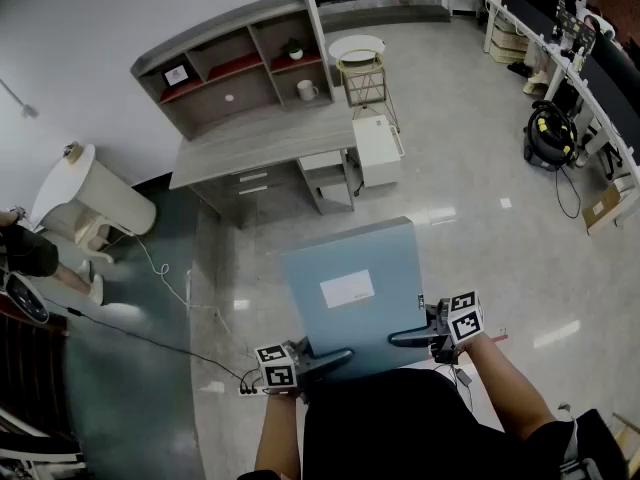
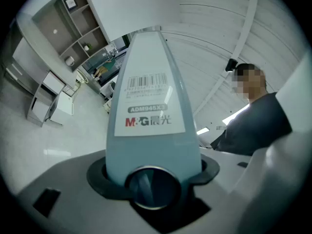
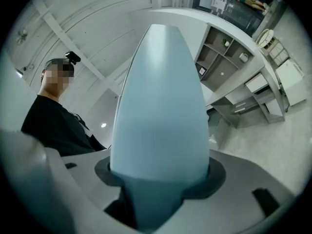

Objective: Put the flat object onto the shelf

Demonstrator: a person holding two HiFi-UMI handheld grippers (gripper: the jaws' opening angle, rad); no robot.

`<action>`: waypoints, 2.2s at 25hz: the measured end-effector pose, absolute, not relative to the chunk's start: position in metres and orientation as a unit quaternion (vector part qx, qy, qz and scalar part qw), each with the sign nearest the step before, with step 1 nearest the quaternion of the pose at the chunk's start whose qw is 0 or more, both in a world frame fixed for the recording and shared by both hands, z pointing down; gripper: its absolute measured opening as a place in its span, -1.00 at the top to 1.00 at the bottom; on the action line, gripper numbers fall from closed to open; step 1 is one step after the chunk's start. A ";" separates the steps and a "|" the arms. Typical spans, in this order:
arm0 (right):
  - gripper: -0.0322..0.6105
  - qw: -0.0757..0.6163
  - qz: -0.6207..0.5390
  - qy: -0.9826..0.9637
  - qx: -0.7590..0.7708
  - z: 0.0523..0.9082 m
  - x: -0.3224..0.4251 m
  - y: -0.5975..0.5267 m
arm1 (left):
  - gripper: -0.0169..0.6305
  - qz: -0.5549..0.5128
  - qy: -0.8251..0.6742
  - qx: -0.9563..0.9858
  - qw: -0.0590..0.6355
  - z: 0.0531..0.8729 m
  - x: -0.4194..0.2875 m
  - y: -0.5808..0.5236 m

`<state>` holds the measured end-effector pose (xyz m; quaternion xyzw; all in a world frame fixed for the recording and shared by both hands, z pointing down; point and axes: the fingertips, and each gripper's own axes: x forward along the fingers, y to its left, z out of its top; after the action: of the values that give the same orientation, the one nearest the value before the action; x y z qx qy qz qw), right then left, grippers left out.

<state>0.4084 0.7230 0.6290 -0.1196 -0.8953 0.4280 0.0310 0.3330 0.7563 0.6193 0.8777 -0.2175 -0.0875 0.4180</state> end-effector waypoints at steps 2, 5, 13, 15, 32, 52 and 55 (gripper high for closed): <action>0.04 0.030 0.430 -0.894 -0.120 0.628 0.410 0.721 | 0.01 -0.088 -0.218 0.877 0.420 0.618 0.334 0.754; 0.02 0.028 0.439 -0.889 -0.123 0.629 0.413 0.718 | 0.01 -0.090 -0.221 0.872 0.427 0.619 0.337 0.752; 0.00 0.031 0.450 -0.884 -0.122 0.628 0.398 0.691 | 0.01 -0.101 -0.227 0.867 0.433 0.622 0.323 0.729; 0.00 0.032 0.451 -0.885 -0.117 0.630 0.390 0.680 | 0.01 -0.102 -0.224 0.867 0.434 0.624 0.316 0.718; -0.01 0.050 0.458 -0.884 -0.077 0.628 0.254 0.500 | 0.01 -0.123 -0.196 0.864 0.447 0.628 0.177 0.538; -0.01 0.066 0.456 -0.885 -0.064 0.620 0.098 0.336 | 0.01 -0.143 -0.206 0.864 0.436 0.627 0.018 0.374; -0.01 0.064 0.457 -0.885 -0.057 0.624 0.084 0.321 | 0.01 -0.145 -0.205 0.861 0.443 0.629 0.003 0.357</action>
<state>0.0839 0.3212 0.6238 -0.0568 -0.8853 0.4571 0.0636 0.0027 0.3570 0.6290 0.8607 -0.2045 -0.1447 0.4433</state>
